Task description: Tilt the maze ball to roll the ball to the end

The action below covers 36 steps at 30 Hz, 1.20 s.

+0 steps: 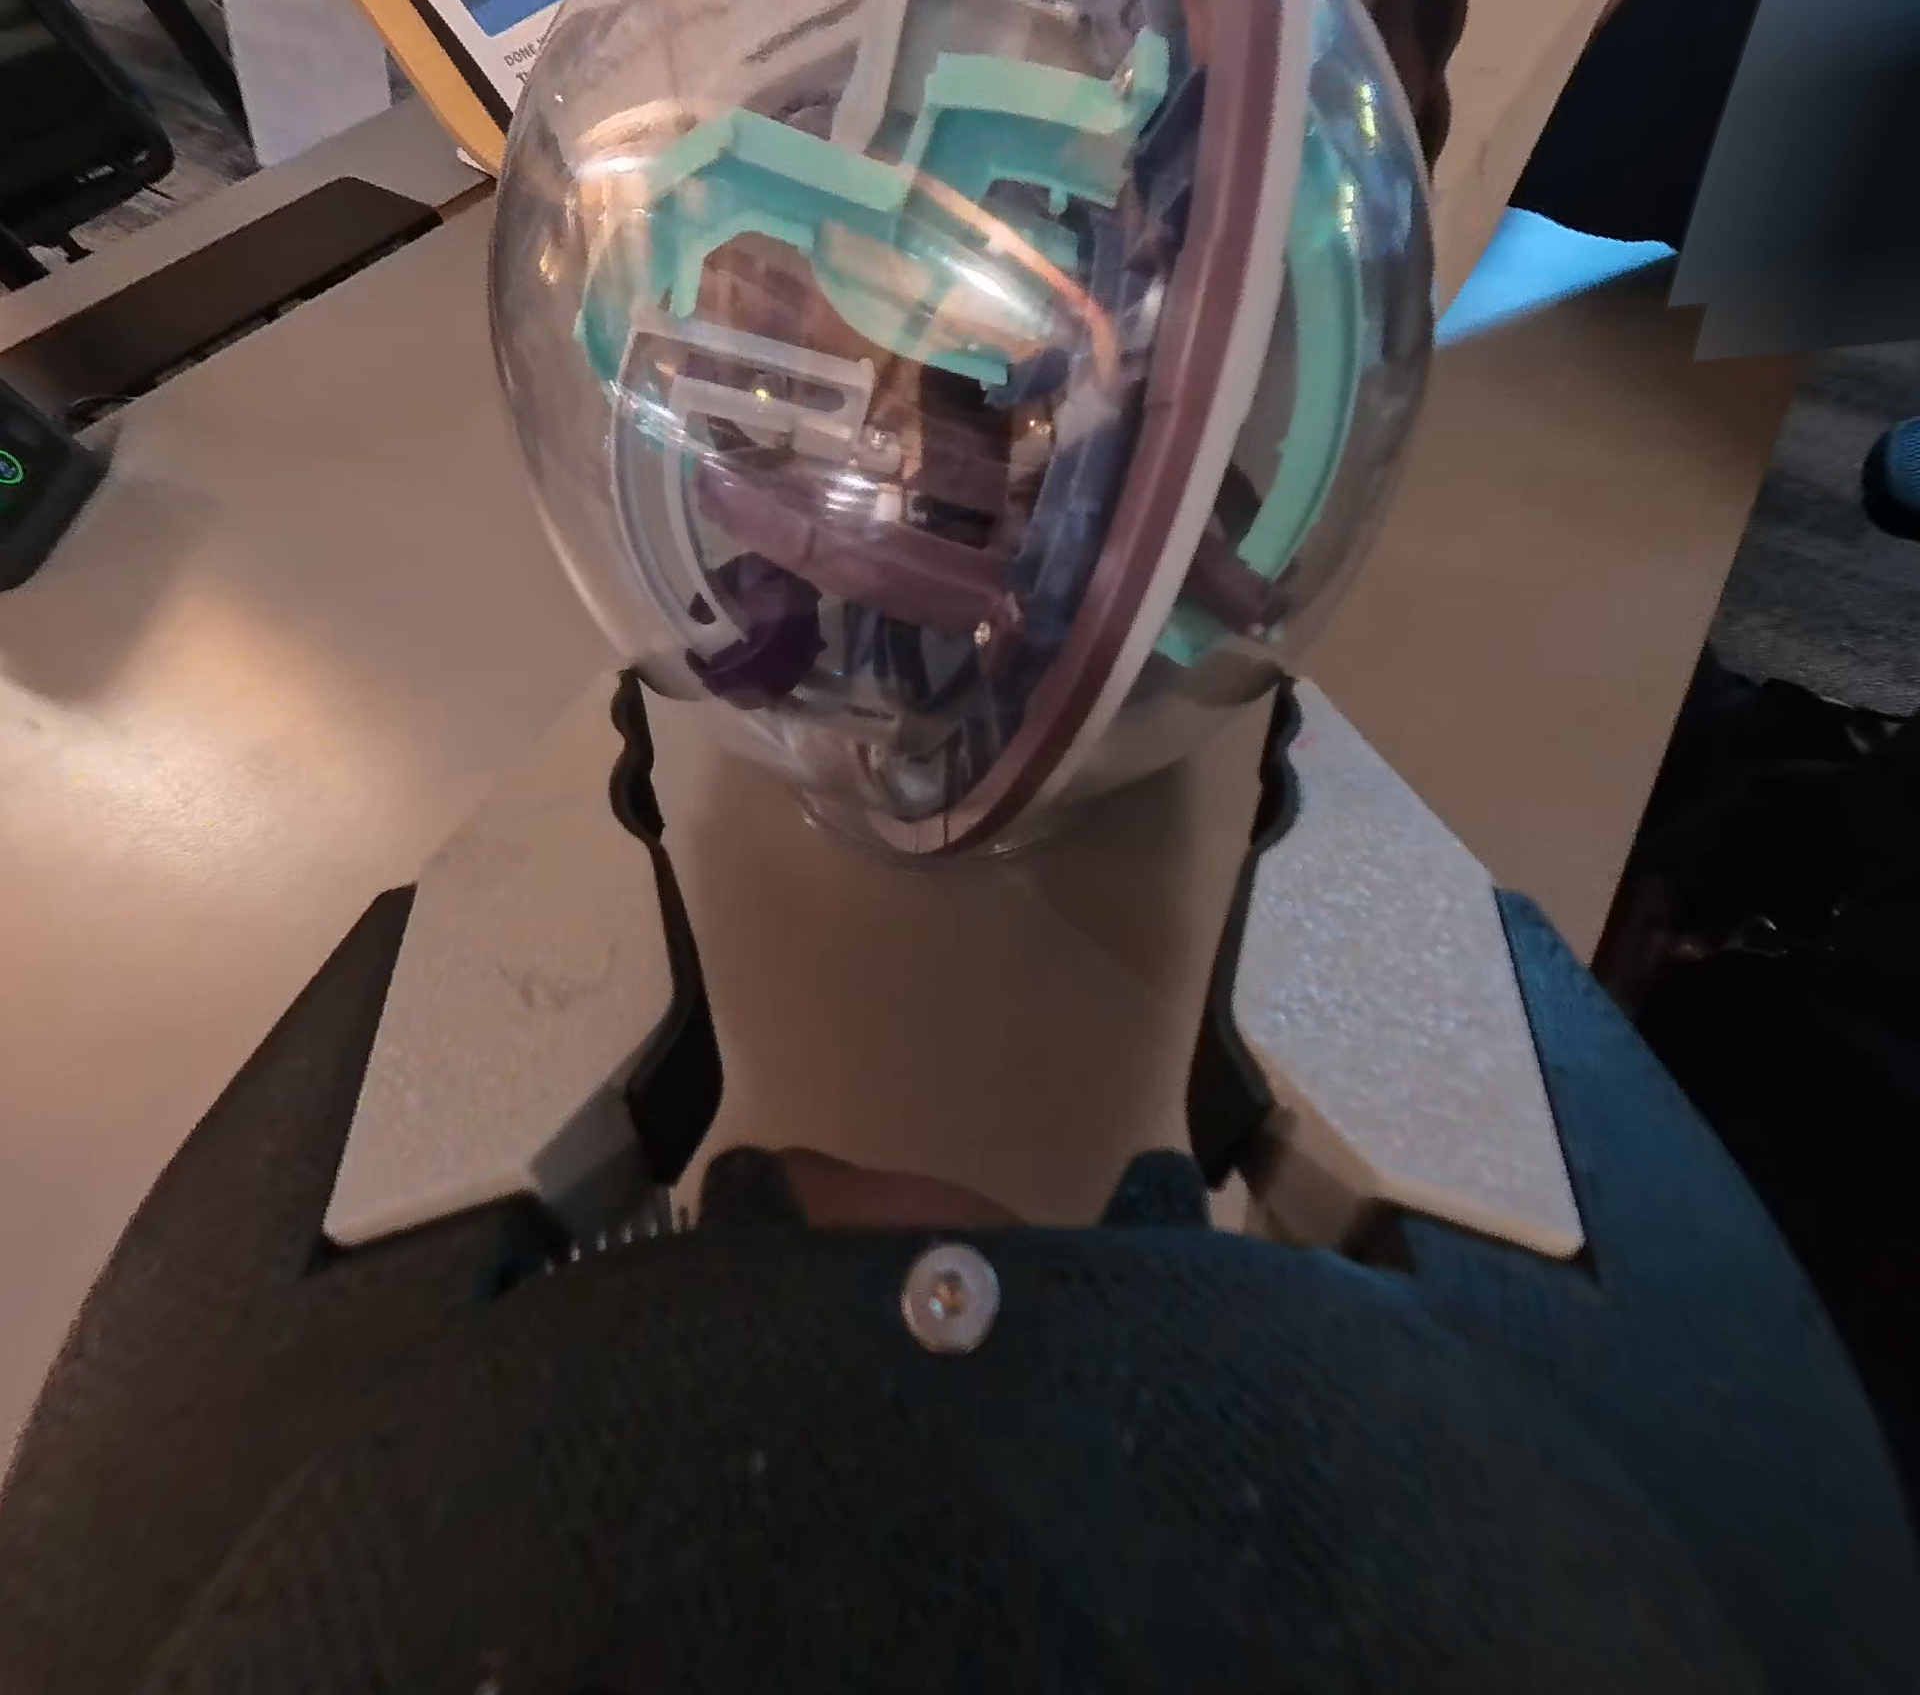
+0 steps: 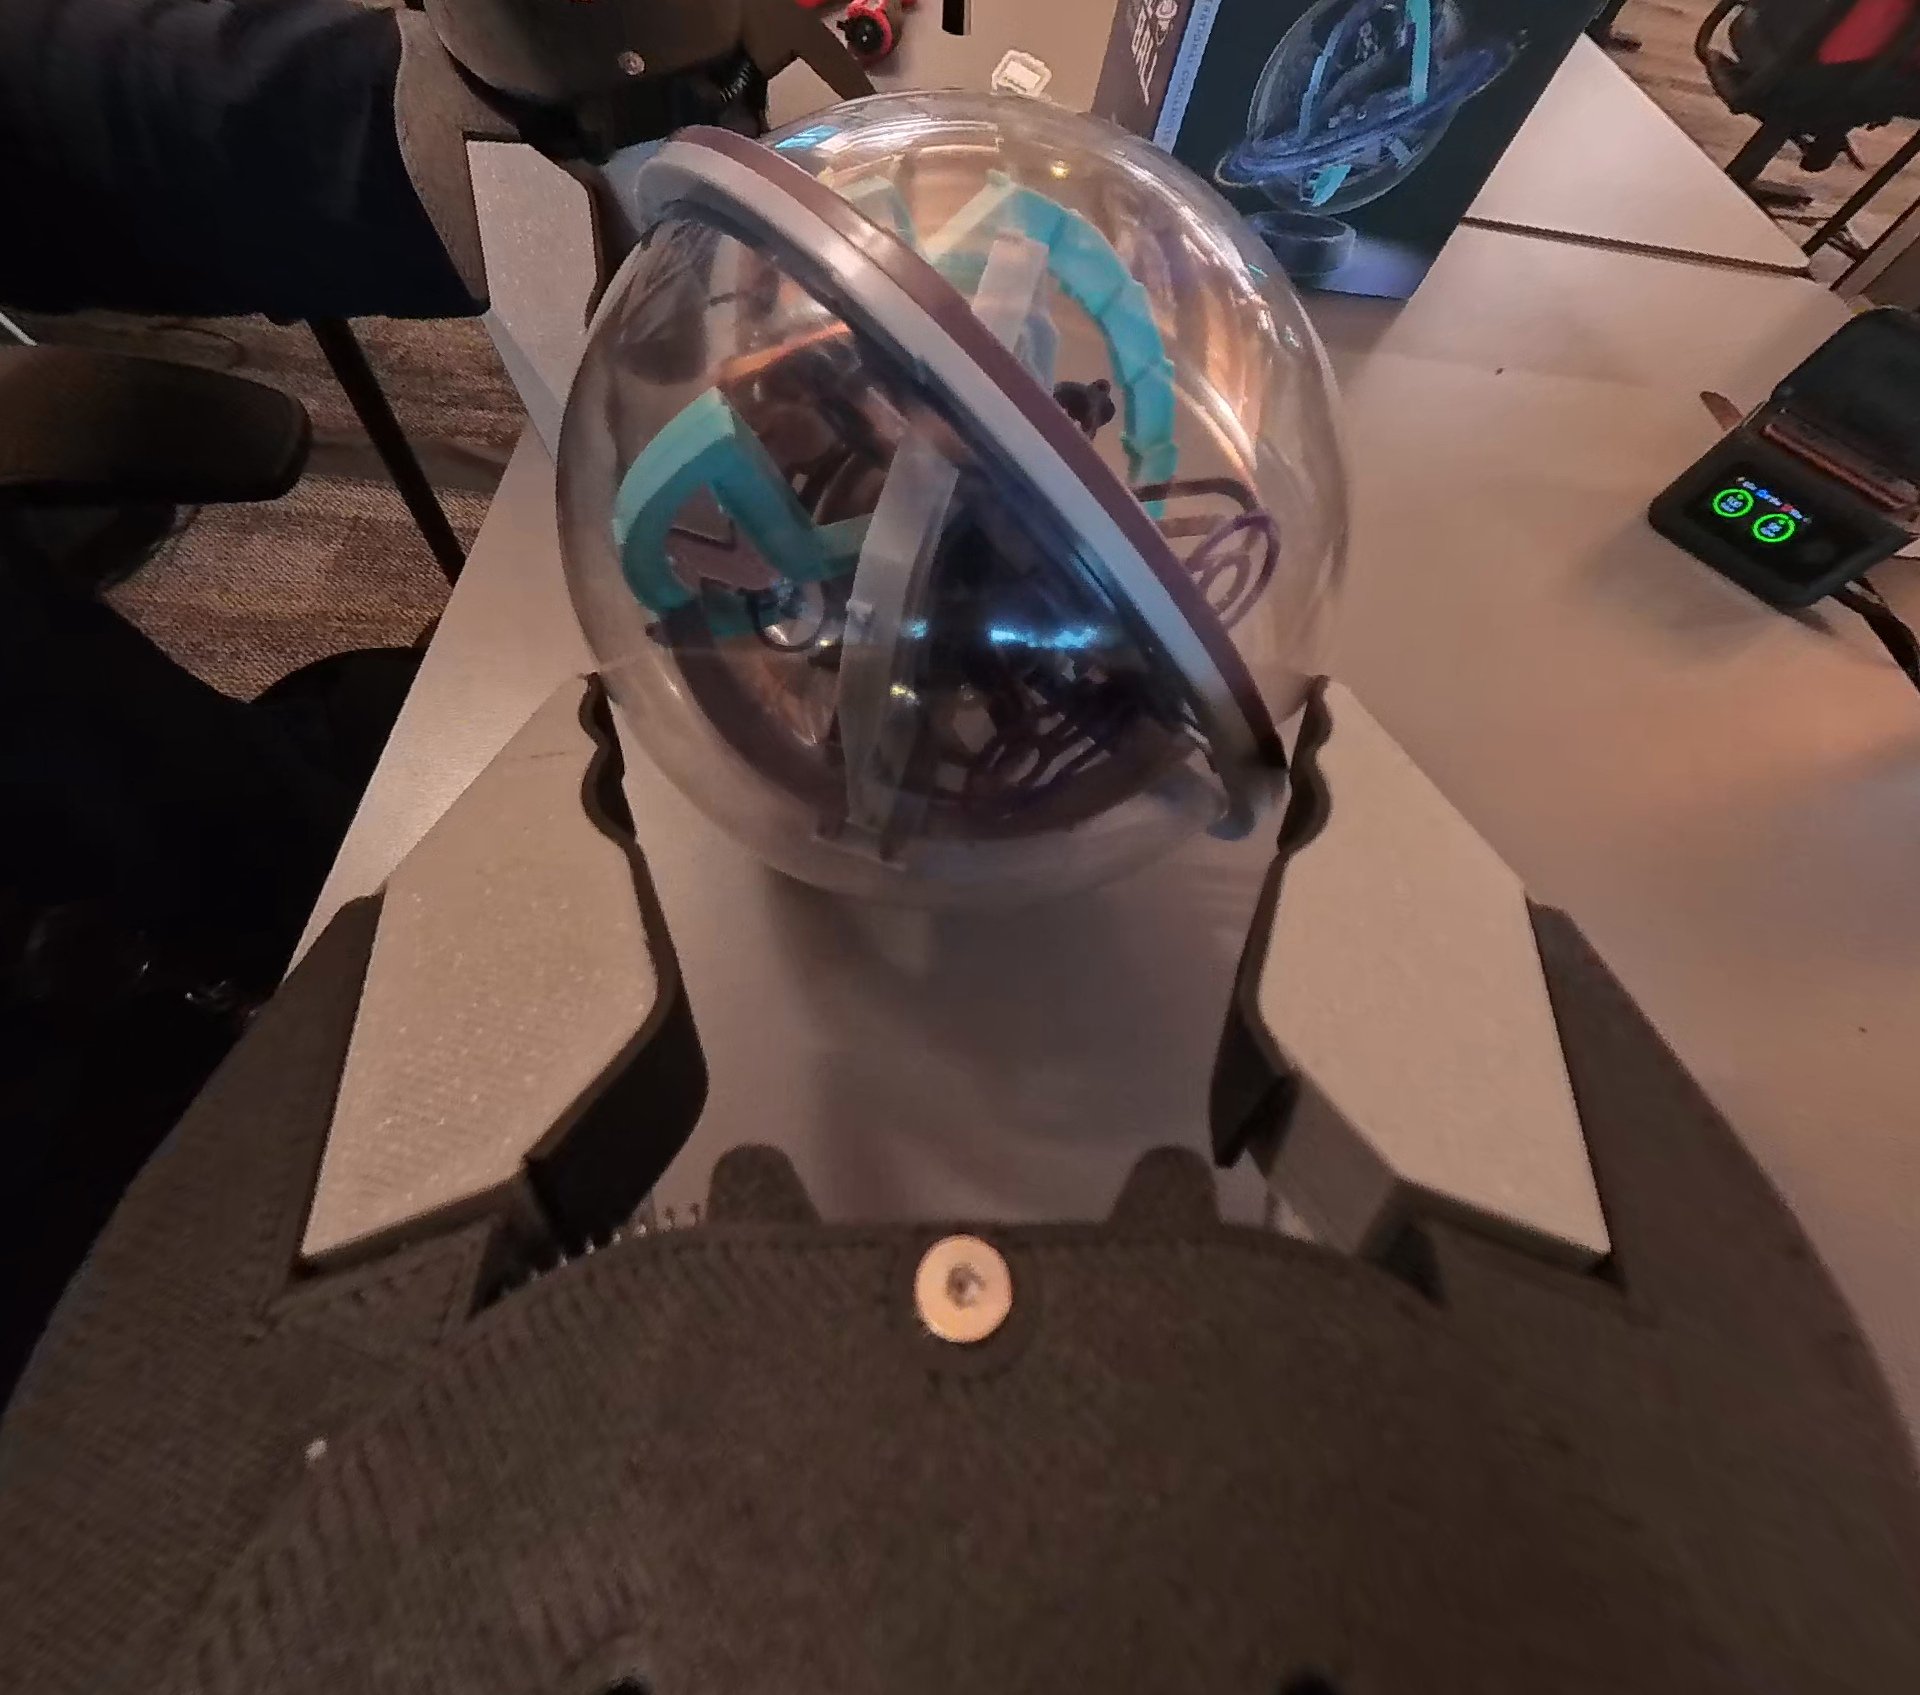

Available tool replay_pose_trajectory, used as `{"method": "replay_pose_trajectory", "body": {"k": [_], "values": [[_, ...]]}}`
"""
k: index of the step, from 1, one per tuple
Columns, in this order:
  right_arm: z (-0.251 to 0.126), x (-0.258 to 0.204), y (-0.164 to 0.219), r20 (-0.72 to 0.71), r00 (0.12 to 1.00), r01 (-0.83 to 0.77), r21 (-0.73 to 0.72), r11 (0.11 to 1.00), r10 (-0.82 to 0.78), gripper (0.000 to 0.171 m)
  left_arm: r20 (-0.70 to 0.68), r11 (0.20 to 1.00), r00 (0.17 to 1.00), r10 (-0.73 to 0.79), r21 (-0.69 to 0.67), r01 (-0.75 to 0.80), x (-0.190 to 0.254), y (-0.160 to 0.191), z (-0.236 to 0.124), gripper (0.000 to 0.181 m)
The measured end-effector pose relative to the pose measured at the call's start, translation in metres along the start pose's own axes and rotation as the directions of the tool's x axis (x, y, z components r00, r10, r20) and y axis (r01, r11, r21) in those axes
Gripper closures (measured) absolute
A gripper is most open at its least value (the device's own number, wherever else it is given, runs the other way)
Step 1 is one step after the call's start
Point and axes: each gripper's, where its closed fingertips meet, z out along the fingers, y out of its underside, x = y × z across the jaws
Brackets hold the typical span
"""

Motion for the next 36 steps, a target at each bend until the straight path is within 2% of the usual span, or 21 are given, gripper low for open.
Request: {"method": "replay_pose_trajectory", "body": {"k": [6, 10, 12, 18, 23, 36], "values": [[-0.008, 0.002, -0.002, 0.001, 1.0, 0.029, 0.029, 0.999, -0.029, 0.05, 0.024, 0.998, 0.999, 0.045, 0.03, -0.046, 0.003, -0.008, -0.006, 0.063], [-0.018, 0.007, 0.004, 0.055, 0.998, 0.02, 0.057, 0.998, -0.023, 0.036, 0.038, 0.995, 0.995, 0.088, 0.044, -0.089, 0.004, -0.015, -0.011, 0.062], [-0.018, 0.009, 0.009, 0.097, 0.995, 0.014, 0.06, 0.998, -0.02, 0.037, 0.053, 0.993, 0.993, 0.108, 0.048, -0.11, 0.002, -0.017, -0.013, 0.062], [0.006, 0.015, 0.026, 0.162, 0.986, 0.049, -0.013, 0.999, -0.046, 0.038, 0.075, 0.986, 0.984, 0.164, 0.023, -0.166, -0.003, -0.014, -0.006, 0.061], [0.019, 0.005, 0.027, 0.242, 0.969, 0.05, -0.008, 0.999, -0.047, 0.037, 0.082, 0.983, 0.98, 0.181, 0.019, -0.183, -0.005, -0.01, -0.001, 0.06], [0.01, 0.009, 0.01, 0.21, 0.972, -0.111, 0.031, 0.993, 0.102, 0.038, -0.076, 0.994, 0.997, -0.022, 0.102, 0.03, -0.006, -0.005, 0.009, 0.061]]}}
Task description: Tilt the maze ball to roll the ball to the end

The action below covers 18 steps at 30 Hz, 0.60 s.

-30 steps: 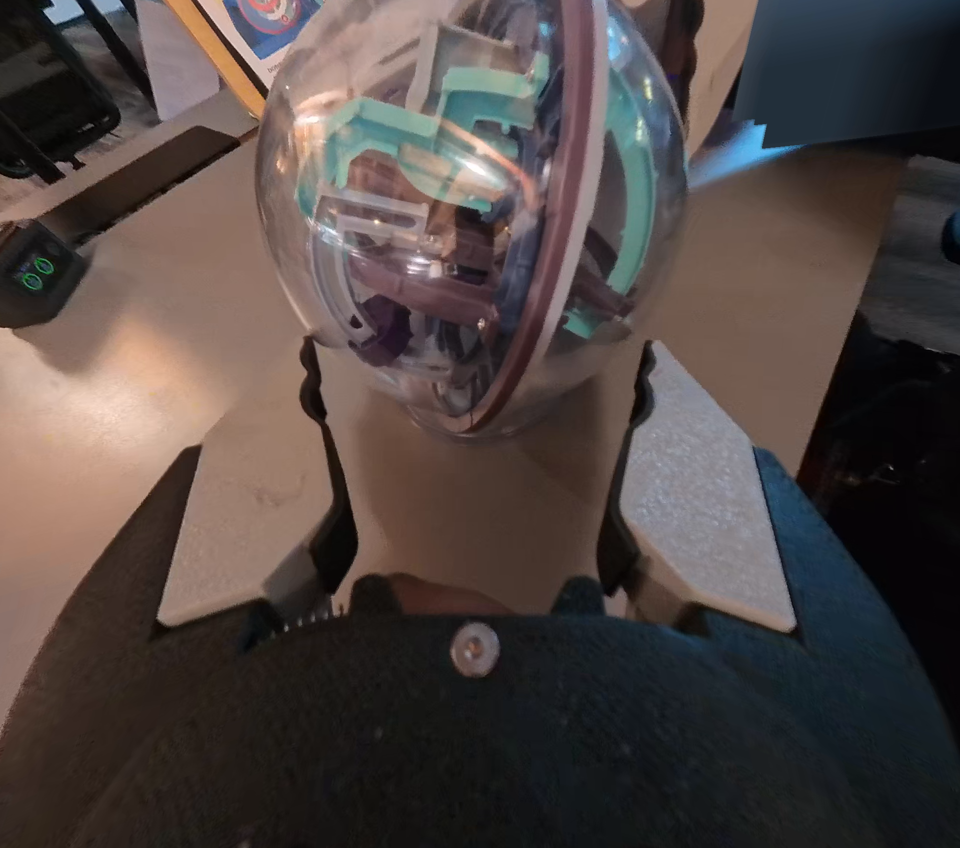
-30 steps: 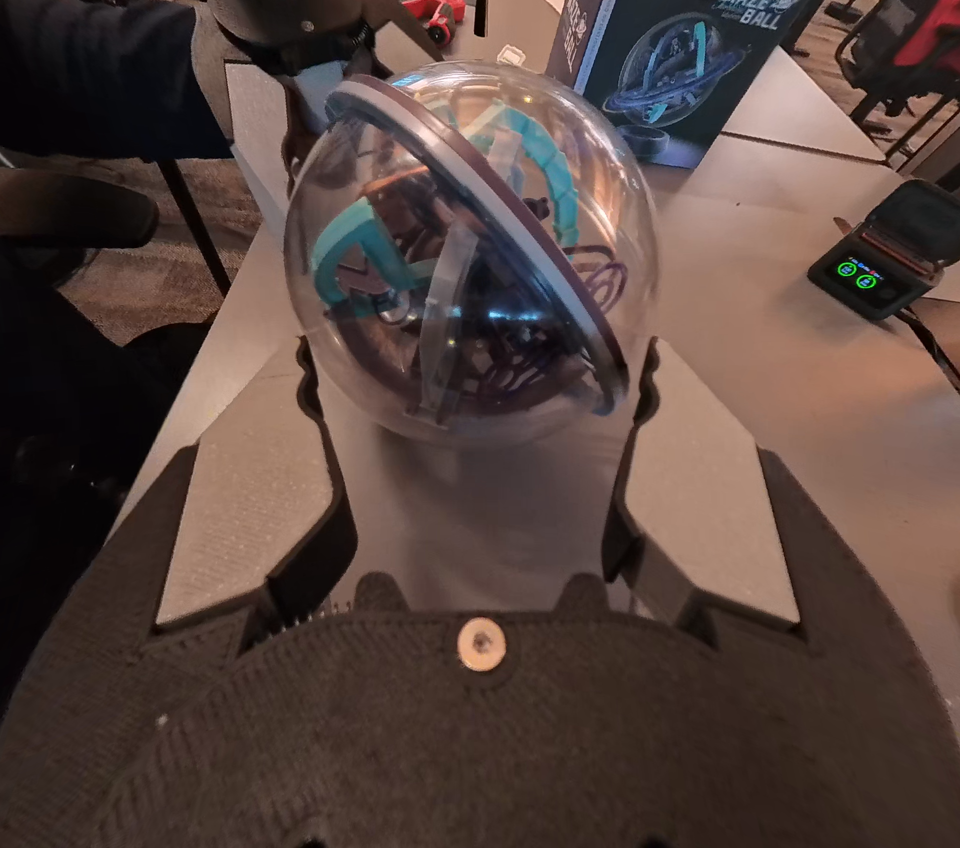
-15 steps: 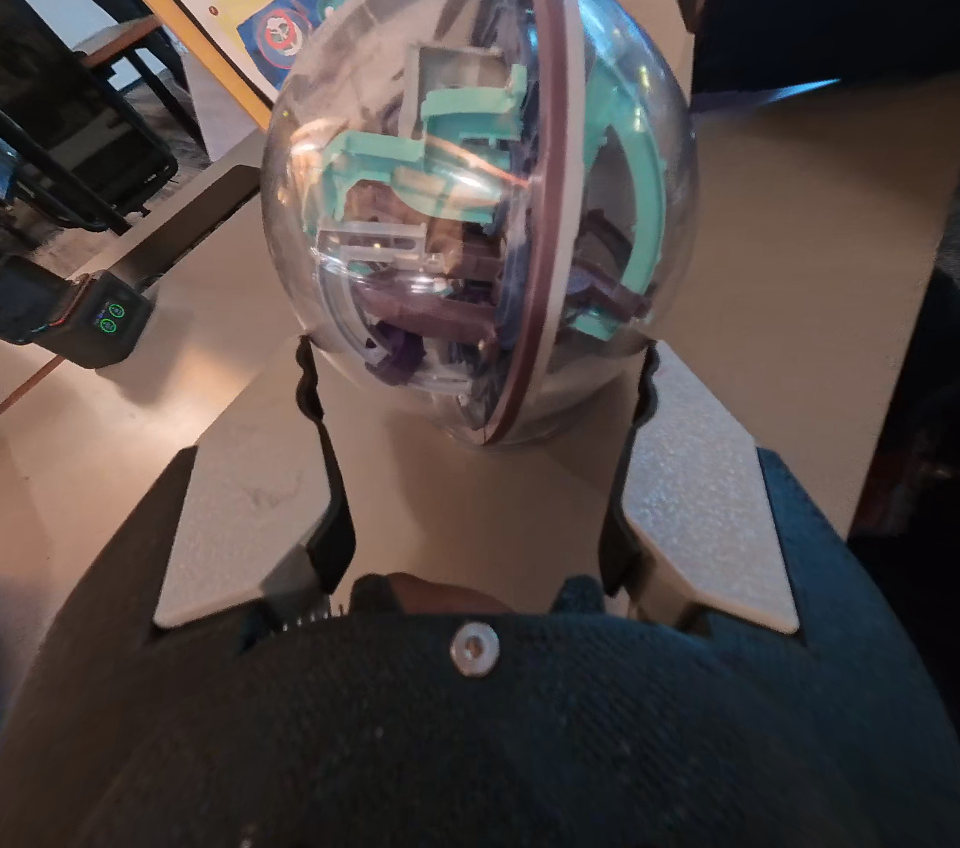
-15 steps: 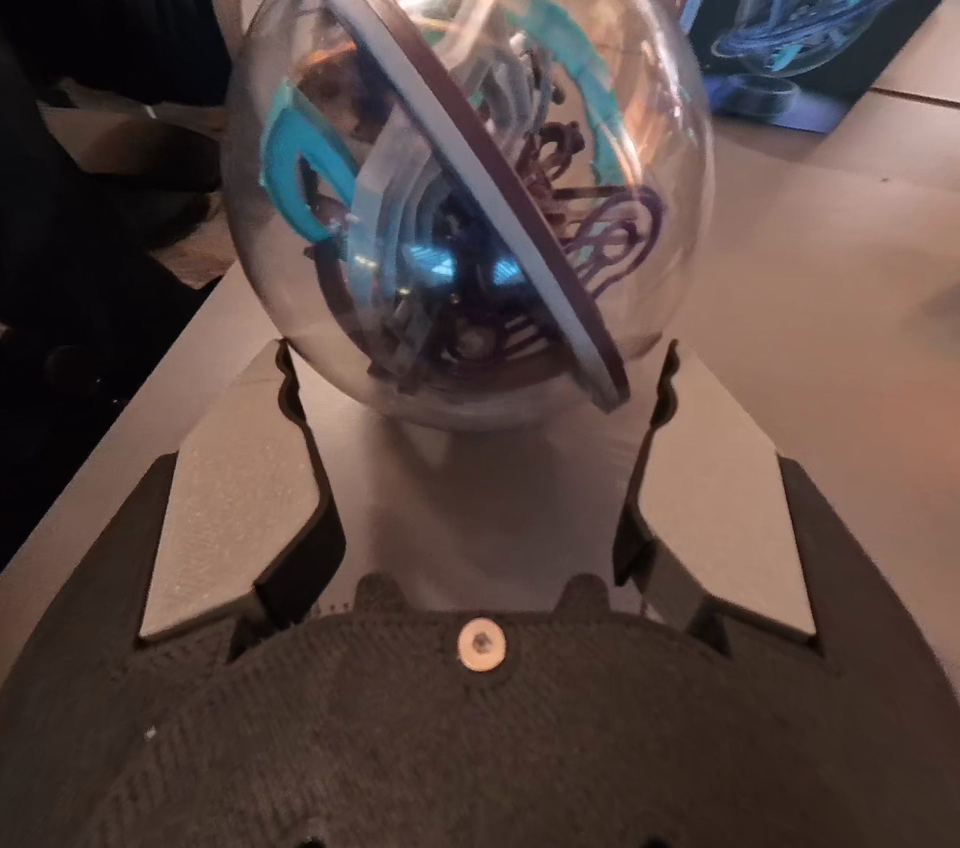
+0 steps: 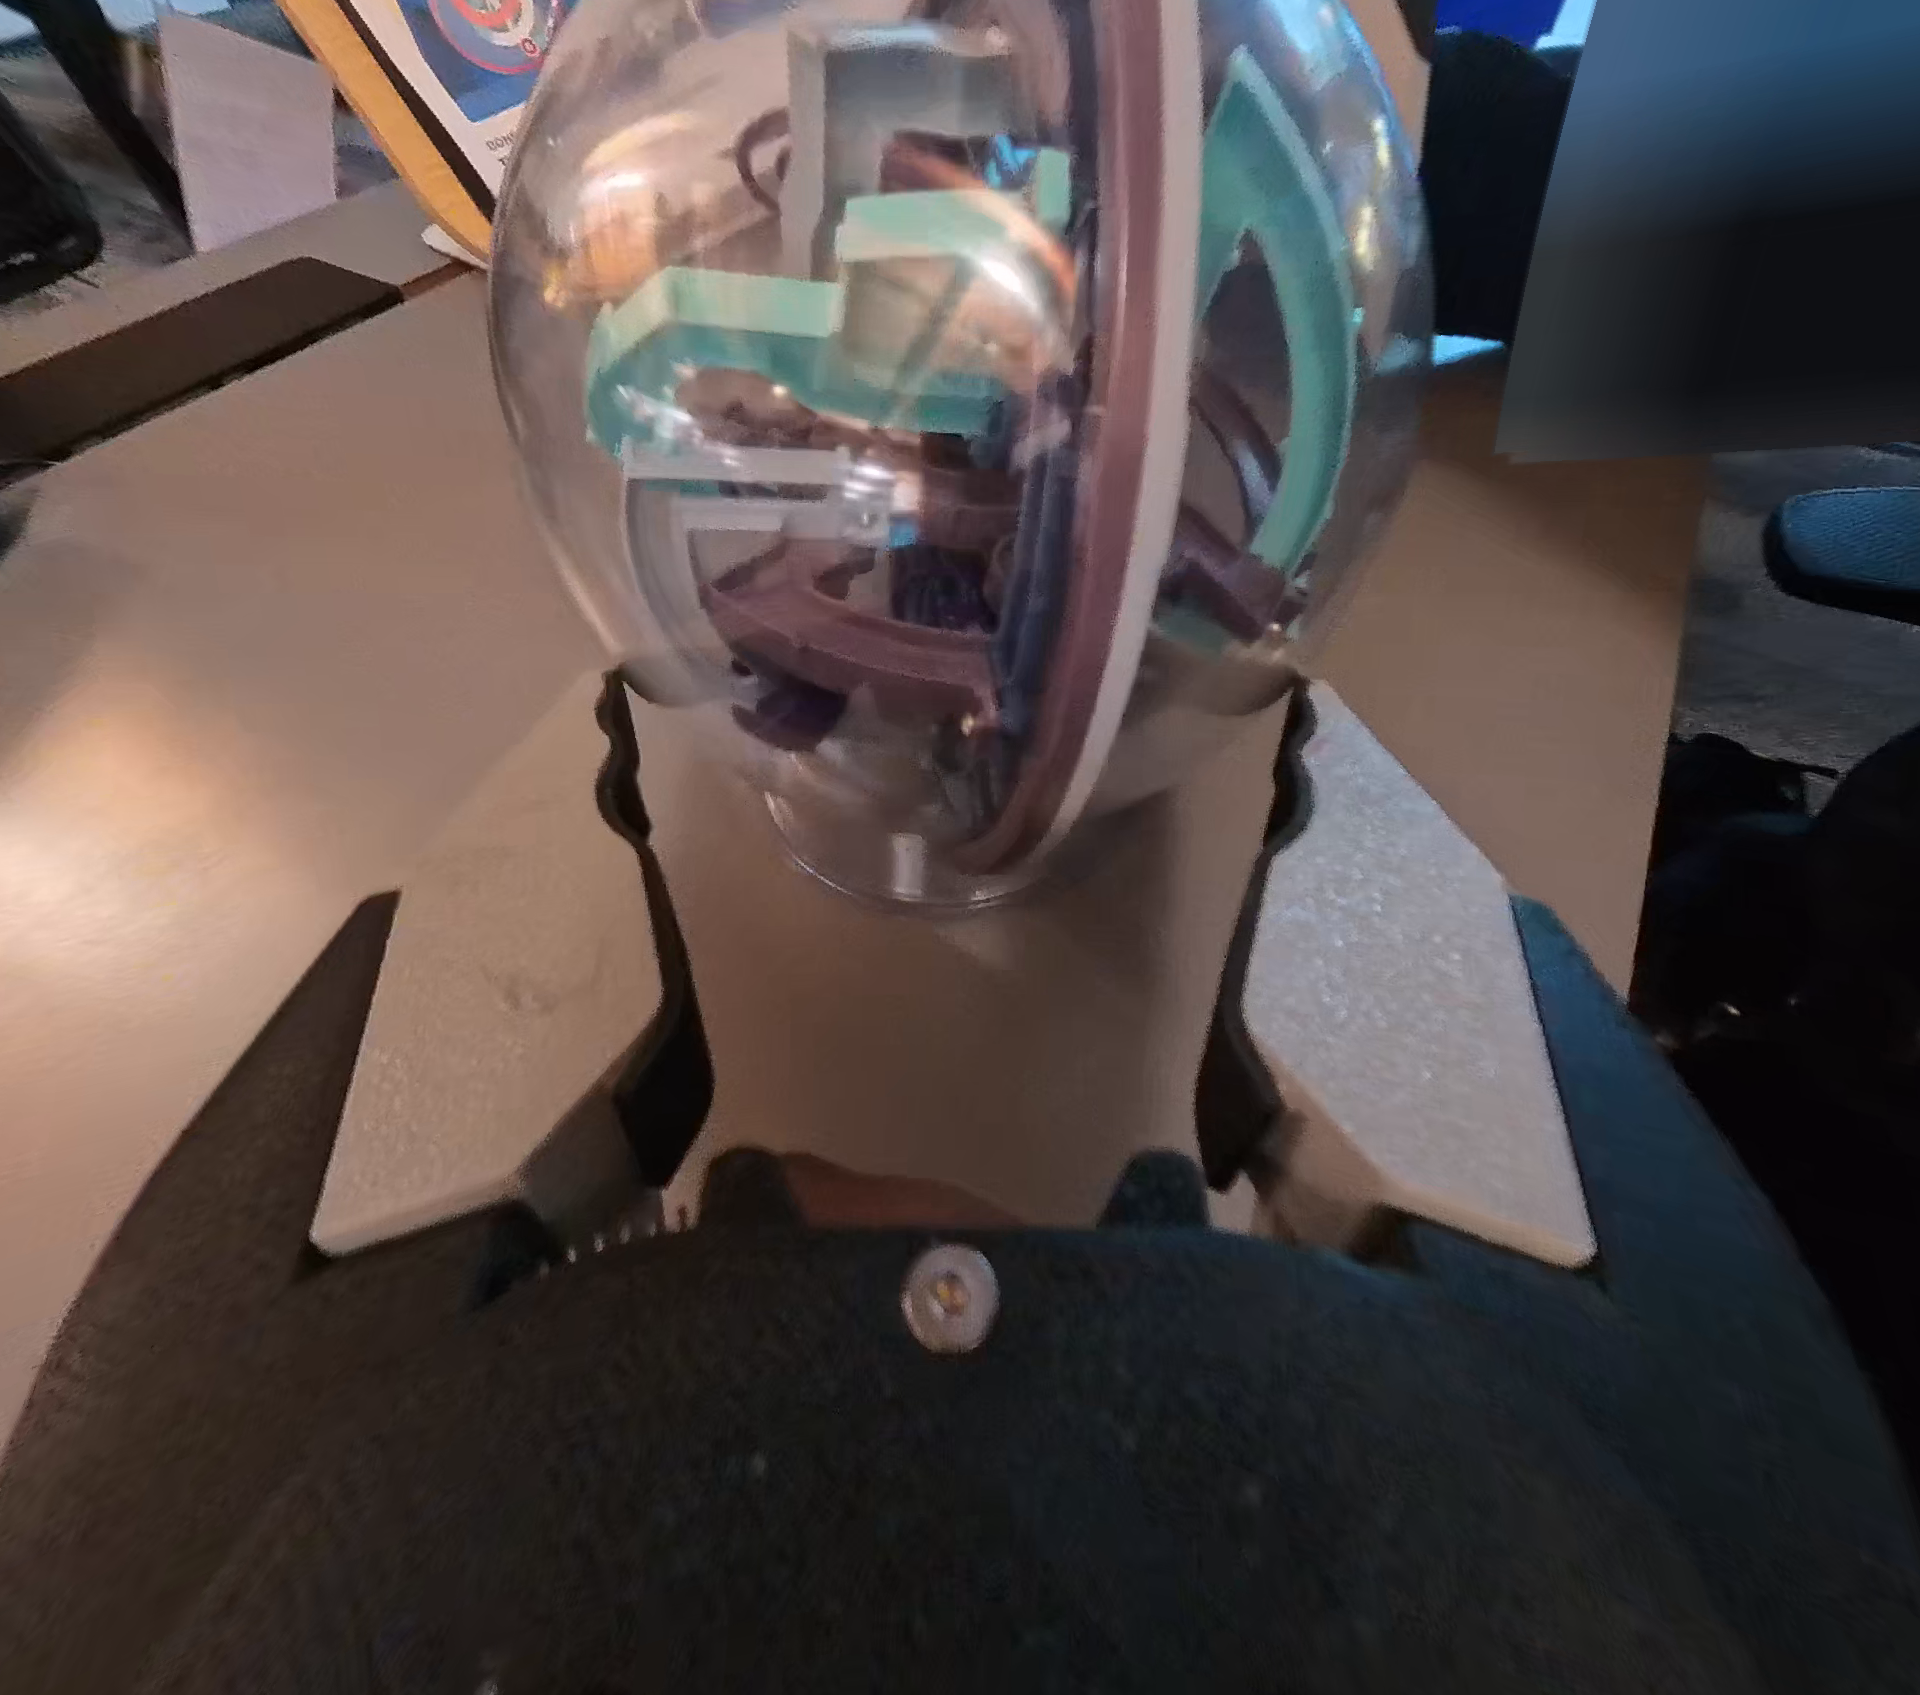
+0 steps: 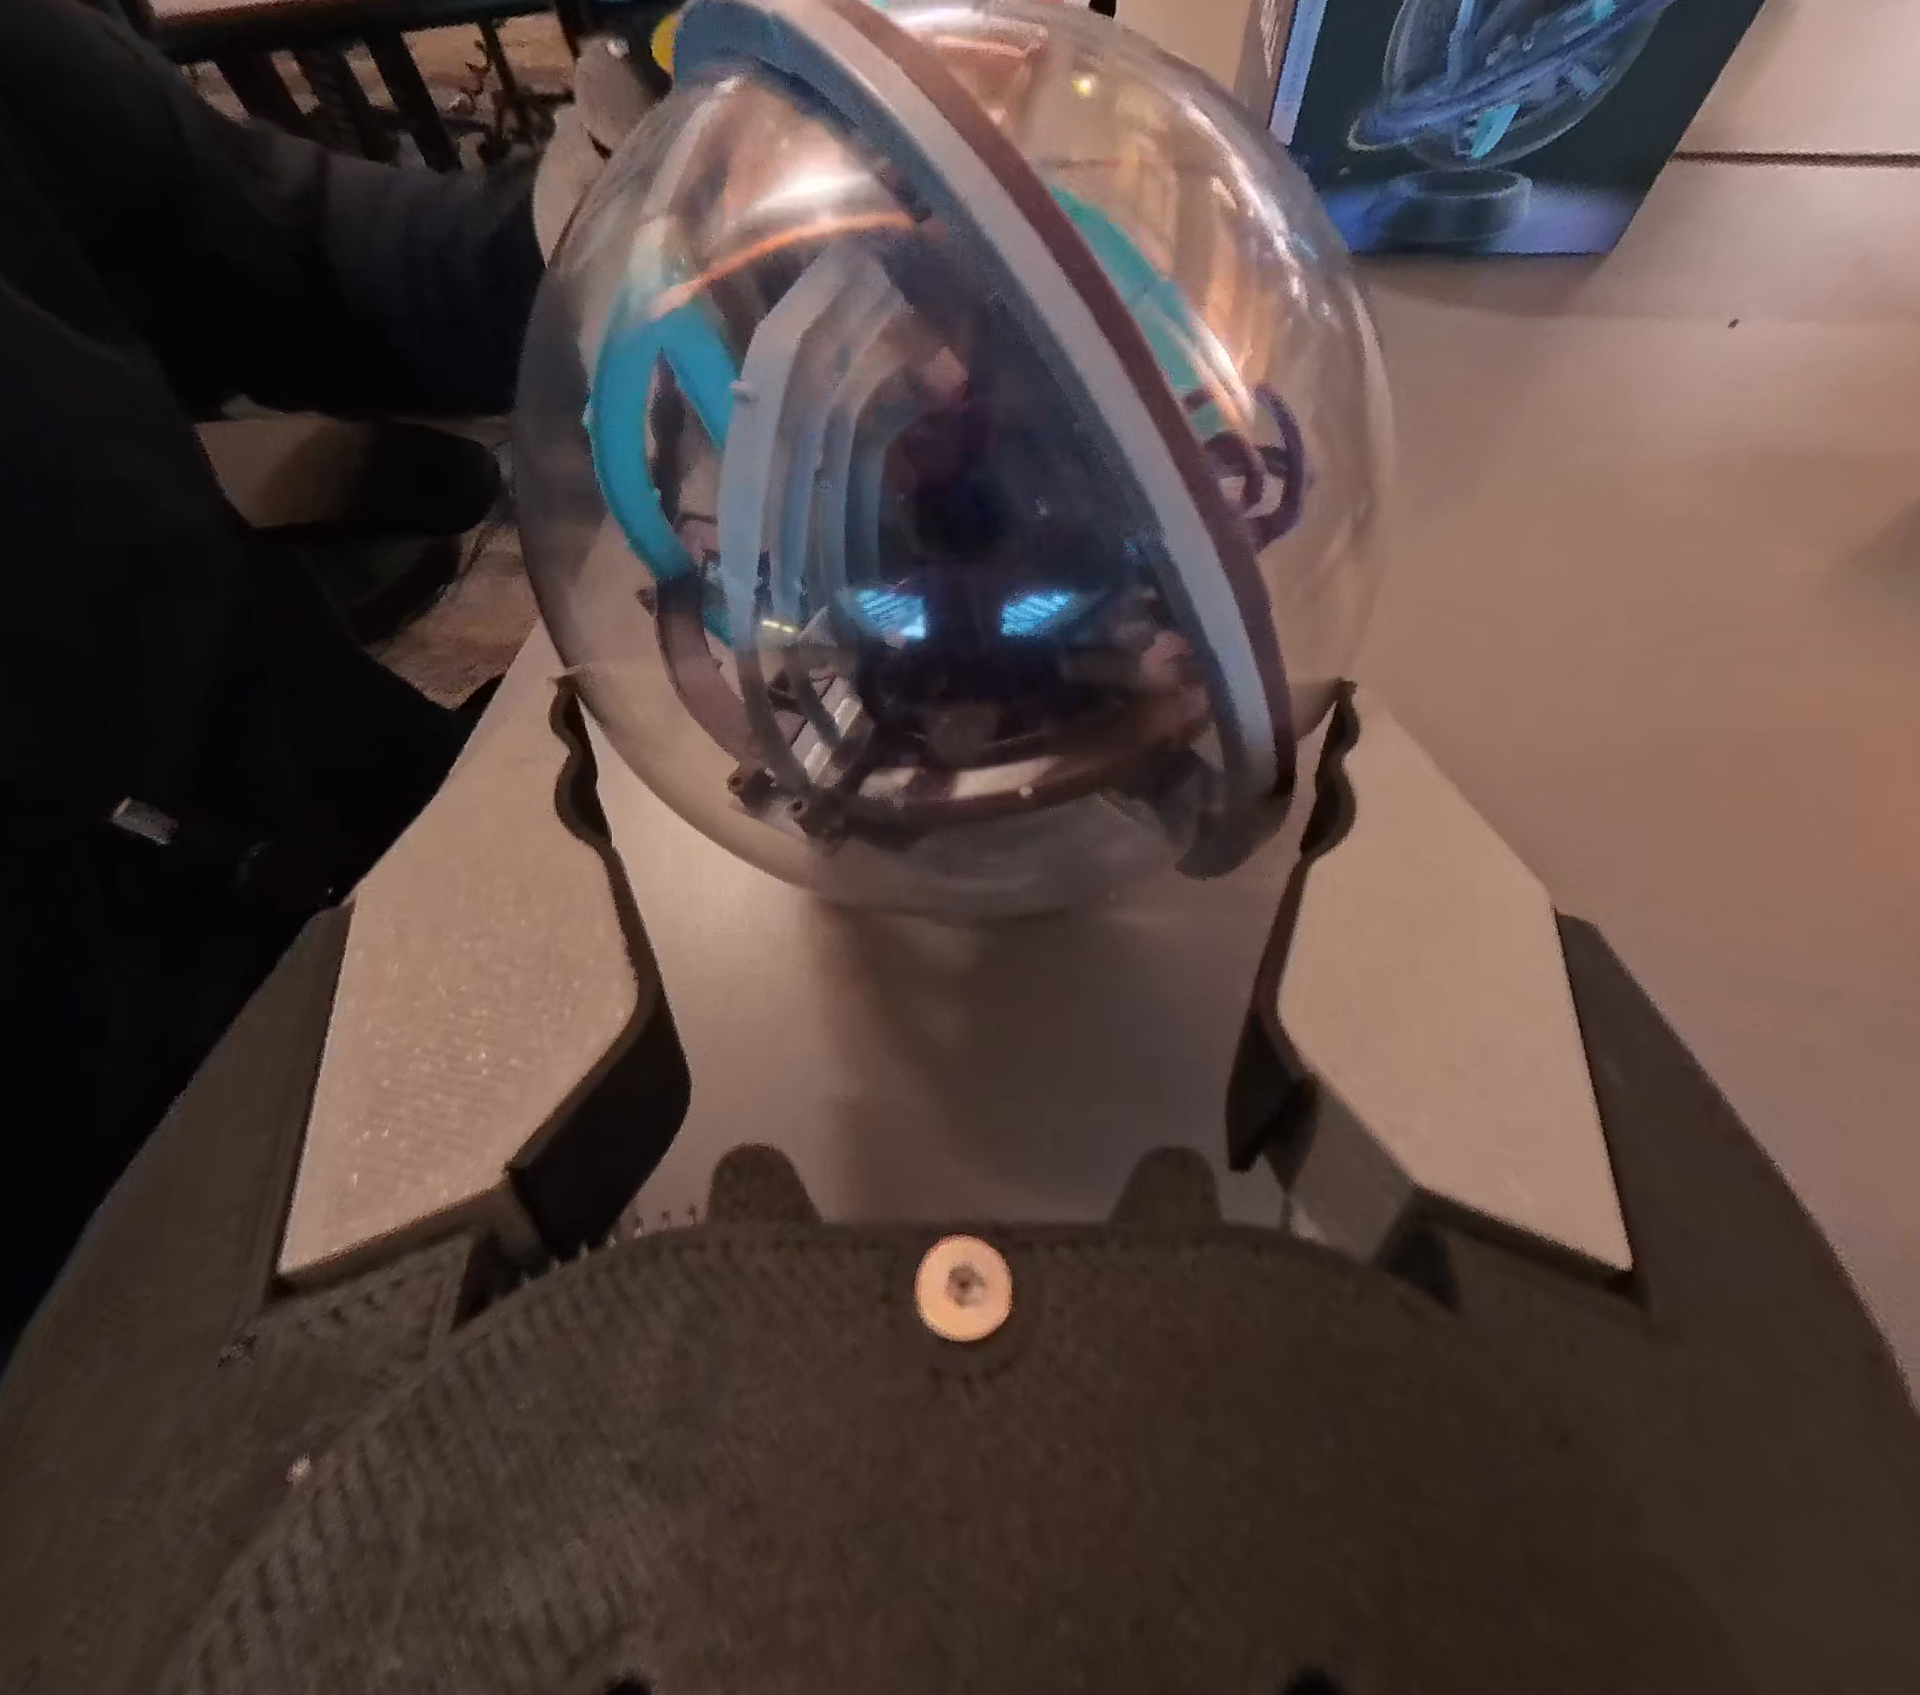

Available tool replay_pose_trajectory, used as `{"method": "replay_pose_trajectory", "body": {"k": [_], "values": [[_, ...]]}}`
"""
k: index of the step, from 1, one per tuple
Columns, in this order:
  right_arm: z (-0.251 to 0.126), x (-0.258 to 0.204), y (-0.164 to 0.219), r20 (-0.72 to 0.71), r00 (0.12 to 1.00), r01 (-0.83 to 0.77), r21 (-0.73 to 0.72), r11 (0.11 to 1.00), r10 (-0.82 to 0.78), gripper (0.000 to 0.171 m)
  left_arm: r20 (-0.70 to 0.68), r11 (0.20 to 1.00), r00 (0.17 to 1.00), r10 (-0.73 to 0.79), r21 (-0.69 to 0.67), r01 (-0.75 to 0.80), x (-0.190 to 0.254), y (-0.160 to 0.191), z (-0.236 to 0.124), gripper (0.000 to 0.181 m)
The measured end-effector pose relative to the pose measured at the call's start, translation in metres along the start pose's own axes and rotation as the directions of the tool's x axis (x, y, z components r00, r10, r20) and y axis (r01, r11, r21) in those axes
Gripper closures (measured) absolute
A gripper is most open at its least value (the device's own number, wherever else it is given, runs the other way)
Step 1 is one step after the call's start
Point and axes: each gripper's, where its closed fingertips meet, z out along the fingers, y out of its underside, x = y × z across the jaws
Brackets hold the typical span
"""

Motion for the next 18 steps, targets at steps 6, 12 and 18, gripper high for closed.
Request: {"method": "replay_pose_trajectory", "body": {"k": [6, 12, 18], "values": [[-0.004, -0.002, 0.004, -0.029, 0.998, 0.062, -0.005, 0.998, -0.063, 0.038, -0.008, 0.998, 0.999, 0.044, 0.05, -0.044, 0.003, -0.004, 0.002, 0.061], [-0.007, -0.002, 0.01, -0.018, 0.994, 0.107, -0.009, 0.994, -0.107, 0.041, -0.019, 0.989, 0.997, 0.075, 0.132, -0.071, 0.005, -0.013, -0.002, 0.062], [-0.004, -0.002, 0.013, -0.001, 0.997, 0.073, -0.011, 0.997, -0.073, 0.041, -0.01, 0.982, 0.996, 0.091, 0.168, -0.088, 0.004, -0.017, -0.006, 0.062]]}}
